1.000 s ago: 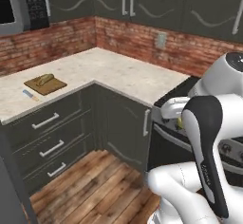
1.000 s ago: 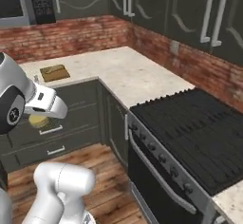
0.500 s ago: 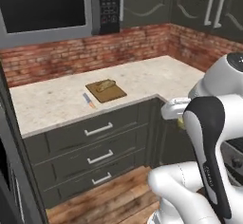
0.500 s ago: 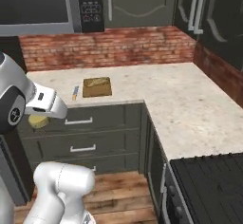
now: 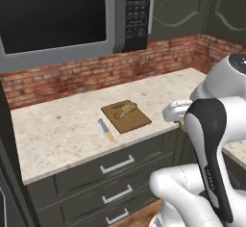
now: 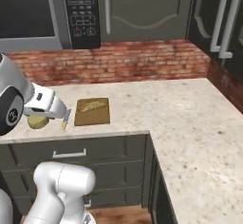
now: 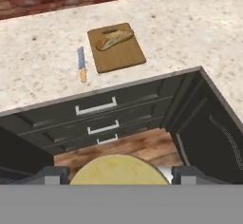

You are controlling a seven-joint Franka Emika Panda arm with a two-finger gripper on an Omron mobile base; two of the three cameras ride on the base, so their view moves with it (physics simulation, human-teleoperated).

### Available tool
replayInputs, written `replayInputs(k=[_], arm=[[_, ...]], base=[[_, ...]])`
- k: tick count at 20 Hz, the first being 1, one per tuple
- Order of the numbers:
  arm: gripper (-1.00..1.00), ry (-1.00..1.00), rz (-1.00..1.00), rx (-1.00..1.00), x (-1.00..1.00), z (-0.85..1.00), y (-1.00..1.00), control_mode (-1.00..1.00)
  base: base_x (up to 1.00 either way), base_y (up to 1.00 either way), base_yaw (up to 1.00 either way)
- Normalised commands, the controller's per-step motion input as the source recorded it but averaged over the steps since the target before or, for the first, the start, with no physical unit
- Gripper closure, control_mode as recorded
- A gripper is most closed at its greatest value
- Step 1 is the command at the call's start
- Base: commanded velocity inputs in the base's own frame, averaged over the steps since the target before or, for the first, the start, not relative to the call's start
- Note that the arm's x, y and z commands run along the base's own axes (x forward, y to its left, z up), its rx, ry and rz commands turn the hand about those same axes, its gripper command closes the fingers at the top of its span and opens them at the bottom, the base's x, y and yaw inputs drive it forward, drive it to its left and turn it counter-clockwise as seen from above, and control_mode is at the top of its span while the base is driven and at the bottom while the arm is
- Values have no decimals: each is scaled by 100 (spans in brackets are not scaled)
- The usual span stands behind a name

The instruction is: Retrieve the sausage and cheese from the fridge and place them on the cutting board on the counter.

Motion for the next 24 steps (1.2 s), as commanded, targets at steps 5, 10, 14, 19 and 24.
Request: replayInputs(k=[5,10,14,19,24], arm=[[100,0,0,0,0,0,0,100],[100,0,0,0,0,0,0,100],[100,3,0,0,18,-11,-2,-100],[100,3,0,0,78,-48,-6,-100],[100,16,4,0,96,-70,8,-100]], base=[[96,-29,10],[21,-10,1],[15,-1,0],[0,0,0],[0,0,0]])
